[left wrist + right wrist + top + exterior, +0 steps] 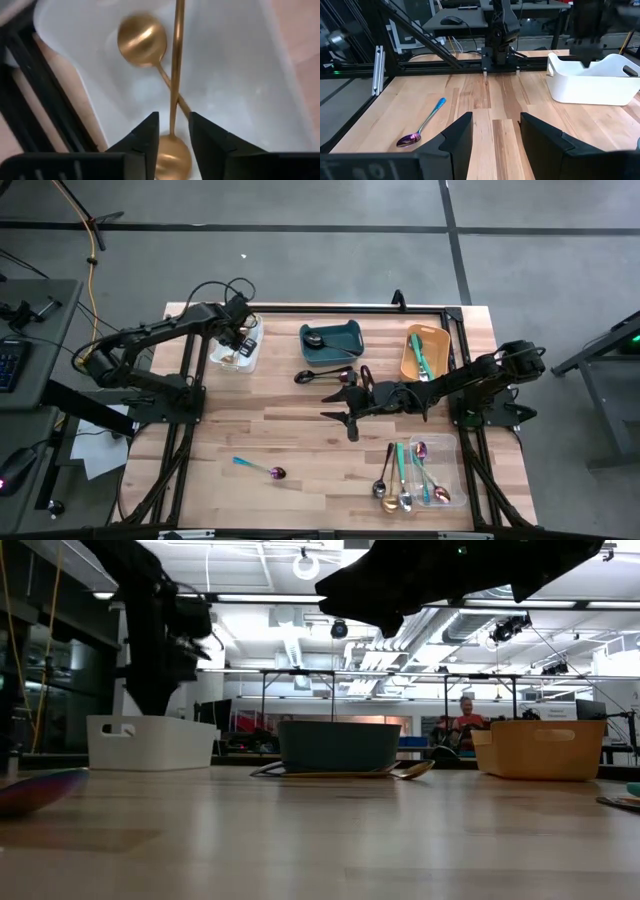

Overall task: Sort silverware by color (type)
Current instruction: Put the purple spoon into the transparent bin, then put the gold spoon into the white bin

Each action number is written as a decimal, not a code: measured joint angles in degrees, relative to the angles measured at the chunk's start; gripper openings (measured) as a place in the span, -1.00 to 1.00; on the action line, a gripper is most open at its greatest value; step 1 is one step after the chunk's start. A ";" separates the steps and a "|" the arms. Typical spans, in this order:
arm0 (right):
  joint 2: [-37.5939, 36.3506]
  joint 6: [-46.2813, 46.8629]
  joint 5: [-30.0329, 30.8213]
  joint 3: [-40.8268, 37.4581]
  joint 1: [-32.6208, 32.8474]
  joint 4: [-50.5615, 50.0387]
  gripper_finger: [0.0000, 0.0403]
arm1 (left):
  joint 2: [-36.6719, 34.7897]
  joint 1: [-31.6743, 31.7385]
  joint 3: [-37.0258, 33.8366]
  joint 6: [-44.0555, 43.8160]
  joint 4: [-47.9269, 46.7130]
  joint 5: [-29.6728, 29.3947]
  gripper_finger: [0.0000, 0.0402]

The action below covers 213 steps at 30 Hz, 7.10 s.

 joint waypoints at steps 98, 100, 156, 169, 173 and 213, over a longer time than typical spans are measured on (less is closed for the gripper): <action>0.00 1.05 2.35 -0.02 0.01 0.12 -0.21 | 3.07 -71.37 -28.44 -9.99 71.06 -35.52 -0.99; 0.00 6.68 5.66 -0.02 0.01 0.48 -0.21 | 3.10 -70.05 -30.19 -9.70 80.03 -37.58 -0.99; -6.46 20.90 29.53 22.18 1.22 -53.74 -0.98 | -0.74 -61.73 -18.13 4.56 67.15 -33.04 -0.50; -19.21 66.96 -6.92 22.27 20.71 -95.72 -0.98 | -16.62 -62.36 -27.75 14.90 82.82 -3.62 -0.50; -19.14 81.71 -10.83 22.25 27.67 -105.24 -0.98 | -17.34 -62.31 -27.79 15.54 82.72 -3.08 -0.51; -6.43 85.93 -16.42 27.59 31.68 -115.65 -0.46 | -17.40 -62.31 -27.75 18.54 82.85 -3.04 -0.50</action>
